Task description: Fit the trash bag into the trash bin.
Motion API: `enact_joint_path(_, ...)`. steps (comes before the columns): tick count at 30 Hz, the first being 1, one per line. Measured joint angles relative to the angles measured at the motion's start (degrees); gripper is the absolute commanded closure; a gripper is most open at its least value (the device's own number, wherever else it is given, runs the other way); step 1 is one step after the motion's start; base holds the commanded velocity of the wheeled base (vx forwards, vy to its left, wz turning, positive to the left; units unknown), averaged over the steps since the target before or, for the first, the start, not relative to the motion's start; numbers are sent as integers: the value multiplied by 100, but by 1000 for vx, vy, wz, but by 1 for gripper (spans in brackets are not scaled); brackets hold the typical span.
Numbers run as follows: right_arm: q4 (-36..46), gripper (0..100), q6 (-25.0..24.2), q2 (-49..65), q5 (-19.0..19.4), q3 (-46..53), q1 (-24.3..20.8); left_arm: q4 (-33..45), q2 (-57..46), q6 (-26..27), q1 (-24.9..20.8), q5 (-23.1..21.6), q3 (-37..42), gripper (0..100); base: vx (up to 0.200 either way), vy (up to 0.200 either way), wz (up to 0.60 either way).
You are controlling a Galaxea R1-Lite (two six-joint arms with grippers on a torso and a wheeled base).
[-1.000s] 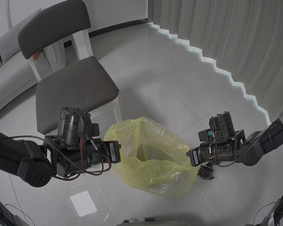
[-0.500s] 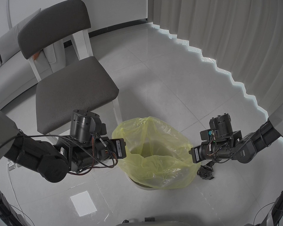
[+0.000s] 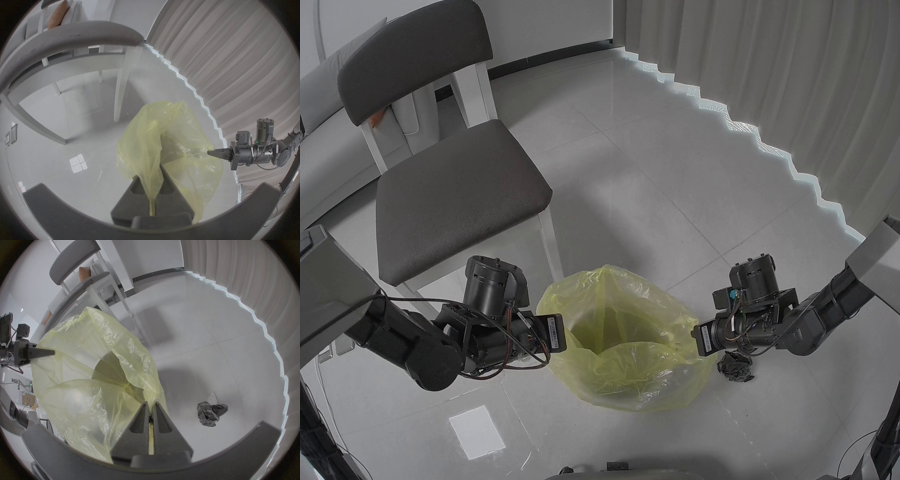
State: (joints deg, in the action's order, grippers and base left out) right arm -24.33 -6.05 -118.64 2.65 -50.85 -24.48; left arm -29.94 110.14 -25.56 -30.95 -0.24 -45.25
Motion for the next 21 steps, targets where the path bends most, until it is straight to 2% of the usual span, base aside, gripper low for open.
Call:
enact_joint_path(4,-134,100,-7,-233,-2,-130,-82,-118,102,-7,163,-46,79,100,0,0,0)
enact_joint_path(10,-169,100,-11,-578,15,-343,-137,-708,358,4,328,-66,223,100,0,0,0)
enact_joint_path(21,-322,100,-2,-711,74,-34,-18,-1059,901,2,160,-65,193,100,0,0,0)
